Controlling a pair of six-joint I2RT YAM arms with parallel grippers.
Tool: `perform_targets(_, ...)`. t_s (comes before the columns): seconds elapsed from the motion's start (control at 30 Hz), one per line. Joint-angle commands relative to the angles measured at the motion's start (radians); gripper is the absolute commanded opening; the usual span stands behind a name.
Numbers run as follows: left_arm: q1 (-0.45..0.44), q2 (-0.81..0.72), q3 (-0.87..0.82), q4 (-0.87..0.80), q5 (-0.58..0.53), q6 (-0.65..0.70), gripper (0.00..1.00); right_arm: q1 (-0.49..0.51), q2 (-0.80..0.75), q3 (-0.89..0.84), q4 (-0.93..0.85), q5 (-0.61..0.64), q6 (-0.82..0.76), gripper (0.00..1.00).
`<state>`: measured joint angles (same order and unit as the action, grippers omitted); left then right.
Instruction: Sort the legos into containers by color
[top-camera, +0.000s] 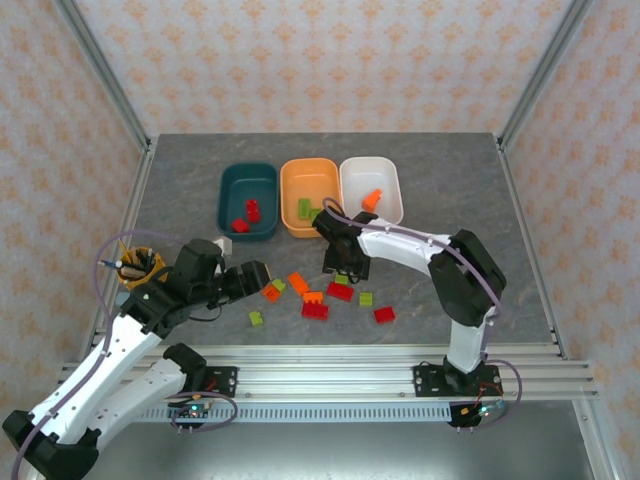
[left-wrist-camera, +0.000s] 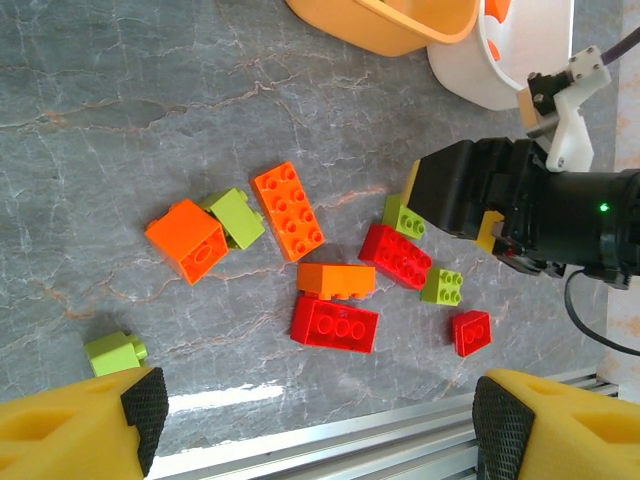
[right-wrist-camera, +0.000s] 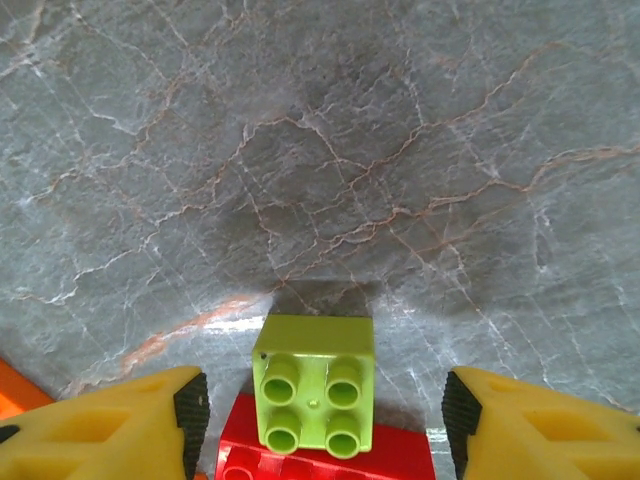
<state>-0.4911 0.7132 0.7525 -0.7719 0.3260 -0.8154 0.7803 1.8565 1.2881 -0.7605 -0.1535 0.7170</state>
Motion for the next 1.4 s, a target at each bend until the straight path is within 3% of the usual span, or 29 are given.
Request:
perform_targets(0.0, -0.006, -0.011, -0.01, 0.014, -0.005, -0.017, 0.83, 0.003, 0.034, 0.016, -0.009, -0.011, 0.029, 0.62)
perform_targets(0.27, -0.004, -0.004, -0.015, 0.03, -0.008, -0.02, 0.82, 0.003, 0.068, 0.012, 0.003, -0.024, 0.05, 0.5)
perform_targets(0.37, -0.007, 0.004, -0.015, 0.039, -0.008, -0.021, 0.82, 0.003, 0.077, 0.016, 0.01, -0.016, 0.056, 0.4)
perform_targets(0.57, -0.007, 0.018, 0.028, 0.02, -0.044, -0.017, 0.81, 0.003, 0.0, 0.079, -0.037, 0.086, 0.01, 0.3)
perform_targets(0.73, -0.008, 0.062, 0.126, -0.051, -0.183, -0.023, 0.81, 0.002, 0.008, 0.283, -0.128, 0.172, -0.111, 0.29)
perform_targets(0.87, -0.007, 0.148, 0.198, -0.054, -0.253, -0.024, 0.81, -0.008, 0.131, 0.503, -0.209, 0.216, -0.199, 0.29)
perform_targets(1.17, -0.007, 0.31, 0.355, -0.065, -0.319, 0.018, 0.81, -0.073, 0.449, 0.925, -0.345, 0.267, -0.283, 0.28)
perform_targets(1.37, -0.007, 0.328, 0.368, -0.082, -0.329, 0.014, 0.81, -0.099, 0.605, 1.093, -0.414, 0.262, -0.296, 0.29)
